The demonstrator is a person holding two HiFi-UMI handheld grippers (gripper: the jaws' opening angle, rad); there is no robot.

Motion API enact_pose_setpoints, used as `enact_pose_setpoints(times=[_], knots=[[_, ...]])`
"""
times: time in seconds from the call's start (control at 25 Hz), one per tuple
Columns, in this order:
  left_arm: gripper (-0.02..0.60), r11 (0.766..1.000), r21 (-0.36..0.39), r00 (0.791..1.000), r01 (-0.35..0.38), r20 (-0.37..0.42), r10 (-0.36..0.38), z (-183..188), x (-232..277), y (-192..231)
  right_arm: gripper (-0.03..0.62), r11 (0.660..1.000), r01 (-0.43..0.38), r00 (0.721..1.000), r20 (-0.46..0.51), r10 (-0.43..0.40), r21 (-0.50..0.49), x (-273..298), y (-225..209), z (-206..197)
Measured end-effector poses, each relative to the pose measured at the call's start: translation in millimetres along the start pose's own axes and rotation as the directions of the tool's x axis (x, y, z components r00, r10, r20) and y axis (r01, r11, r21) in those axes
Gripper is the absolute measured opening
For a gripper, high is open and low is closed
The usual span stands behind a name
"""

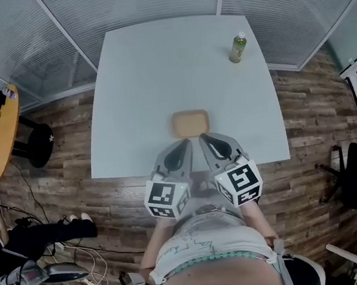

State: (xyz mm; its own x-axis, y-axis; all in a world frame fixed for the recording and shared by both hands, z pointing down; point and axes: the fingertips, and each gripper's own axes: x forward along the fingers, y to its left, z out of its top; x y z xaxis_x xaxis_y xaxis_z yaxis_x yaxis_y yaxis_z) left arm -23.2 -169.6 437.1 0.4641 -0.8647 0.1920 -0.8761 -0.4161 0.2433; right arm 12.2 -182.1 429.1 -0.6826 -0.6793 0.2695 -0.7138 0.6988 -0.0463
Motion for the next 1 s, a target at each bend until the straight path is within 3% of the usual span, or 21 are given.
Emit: enact_pose_setpoints(times=[0.32, 1.0], knots=[[0.003, 0.999, -0.014, 1.0, 0.029, 0.001, -0.029, 9, 16, 25, 0.0, 0.999, 0.035, 0.999, -0.002, -0.035, 0.015, 25, -12, 4], [0.003, 0.987, 0.028, 0.988, 0.157, -0.007, -0.157, 36, 50, 92, 0.0, 0.99, 0.142, 0.99, 0.008, -0.142, 0.015, 99, -18, 29]])
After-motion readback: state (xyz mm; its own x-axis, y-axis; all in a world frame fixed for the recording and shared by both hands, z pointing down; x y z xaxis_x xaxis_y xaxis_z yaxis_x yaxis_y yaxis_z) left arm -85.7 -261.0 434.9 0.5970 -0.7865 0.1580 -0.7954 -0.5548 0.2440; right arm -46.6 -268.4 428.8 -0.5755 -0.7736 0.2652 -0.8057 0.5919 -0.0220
